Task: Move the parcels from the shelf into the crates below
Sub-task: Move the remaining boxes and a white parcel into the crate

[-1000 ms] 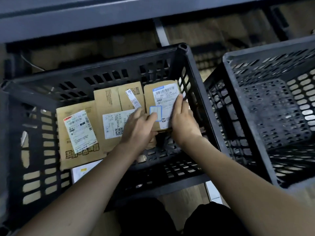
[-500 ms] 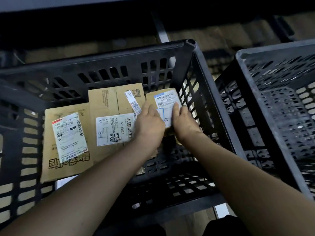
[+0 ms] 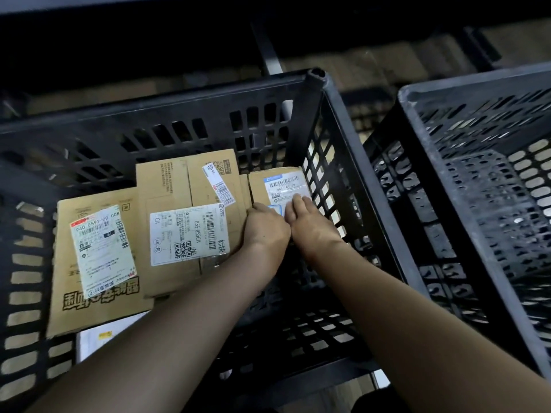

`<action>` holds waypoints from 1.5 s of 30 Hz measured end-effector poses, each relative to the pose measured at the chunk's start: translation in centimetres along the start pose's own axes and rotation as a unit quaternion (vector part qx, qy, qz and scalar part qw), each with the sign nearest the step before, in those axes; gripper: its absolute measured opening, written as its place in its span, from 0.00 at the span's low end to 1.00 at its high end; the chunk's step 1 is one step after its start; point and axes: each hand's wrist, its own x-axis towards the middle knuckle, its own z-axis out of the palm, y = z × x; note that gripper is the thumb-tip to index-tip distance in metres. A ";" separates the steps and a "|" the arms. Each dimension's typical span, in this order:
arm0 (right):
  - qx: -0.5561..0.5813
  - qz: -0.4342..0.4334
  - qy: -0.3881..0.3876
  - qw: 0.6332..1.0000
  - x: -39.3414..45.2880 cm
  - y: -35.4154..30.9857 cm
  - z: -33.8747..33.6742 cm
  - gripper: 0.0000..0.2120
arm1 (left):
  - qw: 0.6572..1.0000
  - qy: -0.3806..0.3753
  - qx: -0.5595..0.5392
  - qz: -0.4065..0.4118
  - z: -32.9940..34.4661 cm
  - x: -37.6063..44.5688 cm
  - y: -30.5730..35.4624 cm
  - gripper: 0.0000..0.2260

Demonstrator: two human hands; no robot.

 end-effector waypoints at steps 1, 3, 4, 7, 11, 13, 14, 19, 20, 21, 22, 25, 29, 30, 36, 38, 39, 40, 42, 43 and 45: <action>0.018 0.005 -0.014 1.000 0.2 0.1 0.1 0.26 | 1.000 -0.006 -0.007 -0.001 0.2 0.2 0.2 0.17; 0.042 0.007 -0.028 0.999 0.5 0.3 0.2 0.26 | 1.000 -0.012 -0.011 -0.002 0.6 0.5 0.5 0.18; 0.051 0.009 -0.036 0.998 0.6 0.3 0.1 0.26 | 1.000 -0.014 -0.007 -0.001 0.6 0.7 0.6 0.18; 0.036 0.003 -0.047 0.998 0.5 0.4 -0.3 0.27 | 1.000 -0.024 0.007 0.010 0.4 1.2 0.9 0.17; 0.019 -0.001 -0.044 0.999 0.0 0.4 -0.3 0.28 | 0.999 -0.029 0.034 -0.009 0.9 0.9 1.4 0.18; 0.016 0.002 -0.053 0.998 -0.2 0.3 -0.1 0.28 | 0.999 -0.023 0.043 -0.019 1.0 0.7 1.3 0.17; 0.014 0.004 -0.060 0.998 -0.4 0.2 0.0 0.28 | 0.999 -0.019 0.047 -0.019 0.9 0.6 1.2 0.17; -0.009 0.014 -0.092 0.996 -1.8 0.0 0.6 0.32 | 0.995 -0.043 0.083 -0.022 0.8 0.2 1.0 0.21; -0.004 0.016 -0.101 0.995 -2.0 0.1 0.6 0.33 | 0.994 -0.049 0.091 -0.027 1.0 0.1 1.0 0.23; -0.005 0.015 -0.110 0.994 -2.1 0.1 0.6 0.34 | 0.993 -0.052 0.098 -0.032 1.2 0.0 1.0 0.25; -0.008 0.015 -0.115 0.993 -2.2 0.1 0.6 0.35 | 0.993 -0.056 0.102 -0.035 1.3 0.0 1.0 0.28; -0.016 0.017 -0.116 0.993 -1.9 0.0 0.8 0.37 | 0.991 -0.070 0.112 -0.029 1.2 0.0 0.9 0.32; 0.006 0.020 -0.109 0.994 -1.9 0.1 0.5 0.36 | 0.992 -0.073 0.099 -0.029 0.4 -0.6 0.5 0.28; 0.011 0.018 -0.104 0.994 -1.9 0.1 0.5 0.35 | 0.992 -0.086 0.088 -0.020 0.2 -0.8 0.4 0.27; -0.004 -0.020 -0.098 0.995 -2.3 -0.7 1.0 0.34 | 0.985 -0.129 0.110 0.041 0.1 -1.8 0.1 0.32; -0.002 -0.024 -0.115 0.993 -2.4 -0.9 0.9 0.35 | 0.983 -0.137 0.114 0.043 0.2 -1.6 0.1 0.34; -0.005 -0.026 -0.119 0.993 -2.4 -0.8 0.8 0.36 | 0.983 -0.139 0.114 0.042 0.3 -1.3 0.1 0.34; -0.010 -0.029 -0.121 0.992 -2.3 -0.7 0.9 0.36 | 0.982 -0.142 0.116 0.041 0.5 -1.1 0.1 0.34; -0.019 -0.032 -0.126 0.991 -2.2 -0.4 1.0 0.37 | 0.980 -0.150 0.123 0.044 0.9 -0.9 0.1 0.35; -0.024 -0.034 -0.126 0.991 -2.2 -0.3 1.0 0.37 | 0.979 -0.154 0.127 0.043 1.0 -0.7 0.1 0.35; -0.038 -0.038 -0.123 0.991 -2.3 -0.2 0.8 0.36 | 0.978 -0.160 0.132 0.031 1.1 -0.4 0.0 0.37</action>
